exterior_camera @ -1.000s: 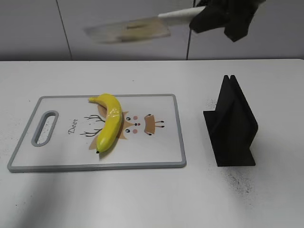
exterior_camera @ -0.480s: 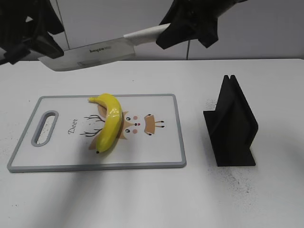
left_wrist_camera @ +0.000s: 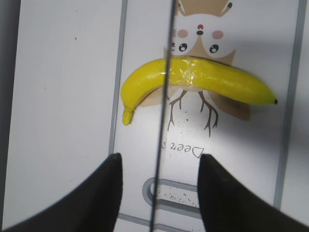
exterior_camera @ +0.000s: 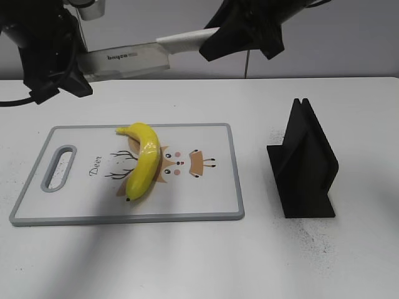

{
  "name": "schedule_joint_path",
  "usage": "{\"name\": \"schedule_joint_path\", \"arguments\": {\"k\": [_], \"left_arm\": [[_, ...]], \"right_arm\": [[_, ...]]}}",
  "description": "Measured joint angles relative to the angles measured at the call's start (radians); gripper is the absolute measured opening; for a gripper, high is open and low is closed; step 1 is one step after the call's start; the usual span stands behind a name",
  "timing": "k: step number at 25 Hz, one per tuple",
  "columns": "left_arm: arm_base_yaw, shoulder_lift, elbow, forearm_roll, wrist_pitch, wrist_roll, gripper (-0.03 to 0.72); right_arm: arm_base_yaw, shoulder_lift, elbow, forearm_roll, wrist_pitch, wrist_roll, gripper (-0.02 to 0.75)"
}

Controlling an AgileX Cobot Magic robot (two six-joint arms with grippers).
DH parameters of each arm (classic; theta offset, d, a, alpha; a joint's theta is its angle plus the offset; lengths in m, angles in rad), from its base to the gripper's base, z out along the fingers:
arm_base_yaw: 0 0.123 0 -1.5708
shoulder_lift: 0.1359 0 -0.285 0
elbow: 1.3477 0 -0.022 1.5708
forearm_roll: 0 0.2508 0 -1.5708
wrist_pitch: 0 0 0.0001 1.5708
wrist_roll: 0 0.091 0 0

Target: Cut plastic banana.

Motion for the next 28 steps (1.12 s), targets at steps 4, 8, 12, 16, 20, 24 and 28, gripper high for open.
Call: {"name": "schedule_joint_path", "arguments": {"k": [4, 8, 12, 16, 20, 24, 28], "left_arm": [[0.000, 0.004, 0.000, 0.001, -0.010, 0.000, 0.393], [0.000, 0.004, 0.000, 0.000, -0.027, 0.001, 0.250], [0.000, 0.004, 0.000, -0.017, -0.033, 0.001, 0.217], [0.000, 0.004, 0.000, -0.027, -0.033, 0.001, 0.219], [0.000, 0.004, 0.000, -0.030, -0.041, 0.001, 0.219], [0.000, 0.004, 0.000, -0.033, -0.051, 0.001, 0.183], [0.000, 0.004, 0.000, -0.032, -0.070, 0.006, 0.018]], "right_arm": [[-0.026, 0.001, 0.000, -0.001, 0.004, -0.006, 0.170], [-0.035, 0.002, 0.000, -0.006, 0.009, -0.009, 0.170], [-0.035, 0.018, -0.002, -0.005, 0.009, -0.009, 0.170], [-0.035, 0.038, -0.002, -0.005, 0.009, -0.009, 0.170], [-0.036, 0.042, -0.002, 0.004, 0.008, -0.009, 0.170], [-0.036, 0.045, -0.002, 0.027, 0.008, -0.009, 0.170], [-0.036, 0.051, -0.003, 0.026, 0.008, -0.014, 0.170]]}}
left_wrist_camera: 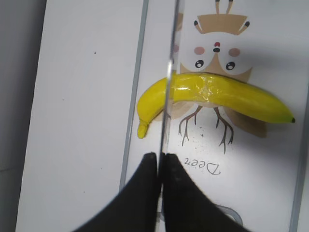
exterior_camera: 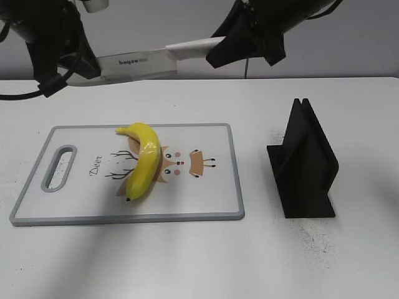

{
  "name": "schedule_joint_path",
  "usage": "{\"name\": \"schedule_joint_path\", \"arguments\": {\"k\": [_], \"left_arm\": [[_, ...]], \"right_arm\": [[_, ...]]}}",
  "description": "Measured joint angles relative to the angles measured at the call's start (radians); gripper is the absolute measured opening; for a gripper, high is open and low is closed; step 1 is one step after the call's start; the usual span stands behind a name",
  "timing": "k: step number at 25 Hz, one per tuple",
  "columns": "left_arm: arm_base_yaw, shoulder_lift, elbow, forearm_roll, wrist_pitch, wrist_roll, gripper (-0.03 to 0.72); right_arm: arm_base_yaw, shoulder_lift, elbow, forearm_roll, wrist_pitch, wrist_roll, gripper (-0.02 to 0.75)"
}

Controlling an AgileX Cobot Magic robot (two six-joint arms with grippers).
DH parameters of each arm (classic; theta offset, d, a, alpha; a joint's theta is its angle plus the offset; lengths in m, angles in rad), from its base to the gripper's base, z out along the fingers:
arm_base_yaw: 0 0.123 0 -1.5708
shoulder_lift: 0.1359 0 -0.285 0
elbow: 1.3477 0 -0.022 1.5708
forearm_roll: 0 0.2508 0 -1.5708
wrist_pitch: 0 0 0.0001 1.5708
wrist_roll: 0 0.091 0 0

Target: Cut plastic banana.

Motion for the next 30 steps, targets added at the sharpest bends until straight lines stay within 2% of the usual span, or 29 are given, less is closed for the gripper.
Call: {"name": "schedule_joint_path", "arguments": {"k": [6, 9, 18, 25, 30], "left_arm": [[0.000, 0.009, 0.000, -0.005, 0.008, 0.005, -0.010], [0.000, 0.033, 0.000, -0.018, 0.007, 0.005, -0.013], [-0.006, 0.128, 0.000, -0.041, 0.019, 0.006, -0.014], [-0.006, 0.270, 0.000, -0.058, -0.035, 0.014, -0.014], [-0.006, 0.369, -0.013, -0.081, -0.091, 0.022, -0.009]], "right_arm": [[0.000, 0.003, 0.000, -0.005, 0.000, -0.012, 0.171], [0.000, 0.005, 0.000, -0.046, 0.000, 0.032, 0.171], [0.051, 0.093, -0.004, -0.308, 0.005, 0.237, 0.173], [0.125, 0.210, -0.004, -0.539, -0.075, 0.410, 0.173], [0.134, 0.299, -0.006, -0.598, -0.127, 0.454, 0.173]]}}
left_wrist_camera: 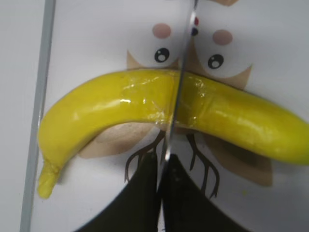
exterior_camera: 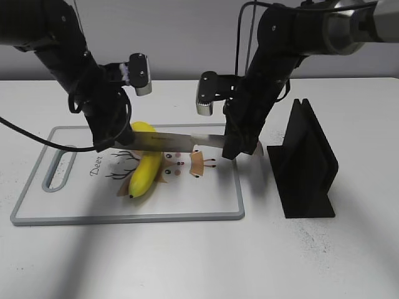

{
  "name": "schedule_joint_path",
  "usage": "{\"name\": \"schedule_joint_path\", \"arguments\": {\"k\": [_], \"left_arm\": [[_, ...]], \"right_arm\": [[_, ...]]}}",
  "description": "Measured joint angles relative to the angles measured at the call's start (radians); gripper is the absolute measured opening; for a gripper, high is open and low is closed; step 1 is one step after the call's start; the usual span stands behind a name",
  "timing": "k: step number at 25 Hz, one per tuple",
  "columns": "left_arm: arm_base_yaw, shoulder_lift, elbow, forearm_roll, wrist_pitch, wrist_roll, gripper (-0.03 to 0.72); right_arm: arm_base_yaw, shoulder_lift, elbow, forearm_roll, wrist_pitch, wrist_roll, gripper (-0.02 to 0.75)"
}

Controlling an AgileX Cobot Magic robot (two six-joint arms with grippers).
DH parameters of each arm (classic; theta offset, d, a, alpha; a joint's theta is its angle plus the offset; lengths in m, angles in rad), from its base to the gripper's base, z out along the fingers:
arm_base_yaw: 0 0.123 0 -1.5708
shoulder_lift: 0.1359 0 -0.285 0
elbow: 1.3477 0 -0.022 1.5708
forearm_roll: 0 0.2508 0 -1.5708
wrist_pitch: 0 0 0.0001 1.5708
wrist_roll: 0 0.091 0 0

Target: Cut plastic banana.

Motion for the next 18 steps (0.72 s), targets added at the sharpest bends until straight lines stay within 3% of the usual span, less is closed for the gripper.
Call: {"name": "schedule_joint_path", "arguments": {"k": [18], "left_arm": [[0.002, 0.021, -0.017, -0.020, 0.016, 0.002, -0.007]], "right_arm": [[0.000, 0.011, -0.005, -0.010, -0.009, 0.007, 0.173]]}}
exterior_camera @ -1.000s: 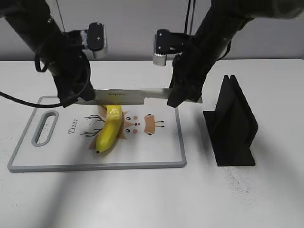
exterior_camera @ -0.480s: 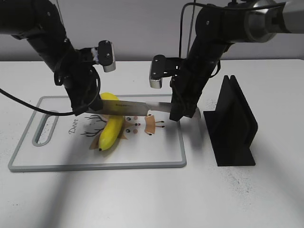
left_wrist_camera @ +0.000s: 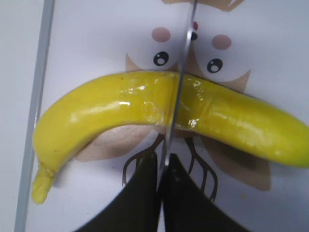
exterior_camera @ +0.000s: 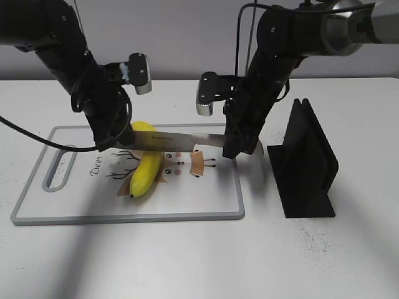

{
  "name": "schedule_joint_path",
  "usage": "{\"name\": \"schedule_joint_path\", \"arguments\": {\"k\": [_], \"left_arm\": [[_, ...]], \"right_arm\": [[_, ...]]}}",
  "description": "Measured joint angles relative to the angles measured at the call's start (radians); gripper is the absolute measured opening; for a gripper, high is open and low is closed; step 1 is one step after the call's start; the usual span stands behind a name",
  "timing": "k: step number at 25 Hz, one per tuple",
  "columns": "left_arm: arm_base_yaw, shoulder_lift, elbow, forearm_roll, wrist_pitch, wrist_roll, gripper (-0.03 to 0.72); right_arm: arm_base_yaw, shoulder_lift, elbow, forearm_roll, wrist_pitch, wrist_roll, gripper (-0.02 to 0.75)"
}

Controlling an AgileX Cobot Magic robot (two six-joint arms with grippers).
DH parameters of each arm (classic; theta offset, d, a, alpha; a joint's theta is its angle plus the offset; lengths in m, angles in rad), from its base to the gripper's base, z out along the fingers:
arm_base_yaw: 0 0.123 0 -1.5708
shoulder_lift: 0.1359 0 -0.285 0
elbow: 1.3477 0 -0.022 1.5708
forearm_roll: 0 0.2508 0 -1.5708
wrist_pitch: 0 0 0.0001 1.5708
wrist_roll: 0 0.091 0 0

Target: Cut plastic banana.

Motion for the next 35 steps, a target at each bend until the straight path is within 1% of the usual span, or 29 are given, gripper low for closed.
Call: {"name": "schedule_joint_path", "arguments": {"k": [5, 9, 15, 22, 24, 26, 27, 29, 31, 32, 34, 35], "left_arm": [[0.000, -0.007, 0.001, -0.001, 0.004, 0.000, -0.007], [-0.003, -0.030, 0.014, -0.026, -0.001, -0.003, -0.007], [-0.004, -0.174, 0.013, -0.030, -0.020, -0.004, -0.007], [-0.004, -0.301, 0.014, -0.014, 0.006, -0.005, -0.008], [-0.002, -0.315, 0.017, -0.017, 0.008, -0.008, 0.003], [0.001, -0.321, 0.019, -0.030, 0.008, -0.012, 0.065], [0.002, -0.321, 0.019, -0.037, 0.006, -0.016, 0.124], [0.005, -0.321, 0.019, -0.058, 0.006, -0.021, 0.271], [0.008, -0.321, 0.019, -0.093, 0.011, -0.024, 0.455], [0.011, -0.321, 0.020, -0.114, 0.012, -0.024, 0.530], [0.015, -0.321, 0.020, -0.144, 0.013, -0.026, 0.603], [0.016, -0.321, 0.020, -0.149, 0.012, -0.027, 0.617]], "right_arm": [[0.000, -0.017, -0.005, -0.001, 0.018, 0.007, 0.173], [0.001, -0.089, -0.022, -0.028, 0.046, 0.007, 0.174], [0.001, -0.215, -0.094, -0.042, 0.096, 0.006, 0.176], [0.001, -0.283, -0.108, -0.010, 0.112, 0.006, 0.181], [0.001, -0.286, -0.109, -0.006, 0.112, 0.006, 0.182], [0.001, -0.286, -0.109, 0.001, 0.118, 0.010, 0.182], [0.001, -0.286, -0.109, 0.003, 0.120, 0.014, 0.179], [0.001, -0.286, -0.109, 0.007, 0.127, 0.019, 0.173], [0.001, -0.286, -0.109, 0.007, 0.129, 0.025, 0.171], [0.000, -0.286, -0.109, 0.007, 0.129, 0.029, 0.169], [0.000, -0.286, -0.109, 0.008, 0.129, 0.037, 0.169], [0.000, -0.286, -0.109, 0.009, 0.129, 0.039, 0.167]]}}
